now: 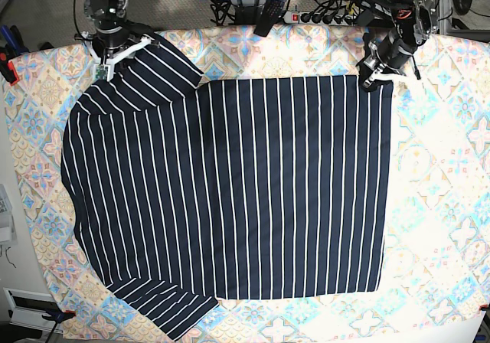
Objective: Fold the T-shirt properly
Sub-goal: 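Pull the grasped shoulder edge toward the robot with both grippers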
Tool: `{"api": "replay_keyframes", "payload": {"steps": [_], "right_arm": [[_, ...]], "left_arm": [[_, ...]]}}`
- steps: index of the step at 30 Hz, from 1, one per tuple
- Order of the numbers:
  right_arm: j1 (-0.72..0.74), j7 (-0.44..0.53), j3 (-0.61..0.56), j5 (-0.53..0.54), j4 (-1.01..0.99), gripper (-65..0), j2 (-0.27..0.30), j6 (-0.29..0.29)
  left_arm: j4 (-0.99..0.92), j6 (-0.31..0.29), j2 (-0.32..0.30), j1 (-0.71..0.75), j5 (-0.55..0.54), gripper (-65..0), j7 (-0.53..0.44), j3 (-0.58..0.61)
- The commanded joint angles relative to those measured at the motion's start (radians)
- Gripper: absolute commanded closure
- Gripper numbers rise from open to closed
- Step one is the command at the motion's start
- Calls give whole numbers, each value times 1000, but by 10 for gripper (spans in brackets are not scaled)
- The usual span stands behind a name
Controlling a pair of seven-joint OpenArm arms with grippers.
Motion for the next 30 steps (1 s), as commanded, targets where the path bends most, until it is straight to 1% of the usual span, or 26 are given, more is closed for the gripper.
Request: {"api": "replay_keyframes", "payload": {"steps": [1, 2, 5, 6, 13, 27, 30], "right_arm": [[-8, -17, -5, 7, 11, -118, -1, 18], [-8, -15, -7, 7, 11, -99, -1, 18], [-6, -12, -5, 7, 12, -11, -1, 18], [-6, -12, -5, 7, 12, 0, -1, 18], [-12, -10, -7, 7, 38, 0, -1, 18], [-95, -10, -7, 7, 127, 0, -1, 18], [-117, -10, -7, 7, 153, 0, -1, 18]], "left_arm": [[-7, 41, -4, 7, 50, 0, 17, 2], [-7, 41, -4, 7, 50, 0, 17, 2], [-7, 41, -4, 7, 50, 0, 17, 2], [-7, 42, -4, 7, 50, 0, 17, 2], [-7, 42, -4, 7, 50, 0, 17, 2], [-5, 42, -4, 42, 49, 0, 17, 2], [19, 42, -6, 57, 47, 0, 15, 1]]}}
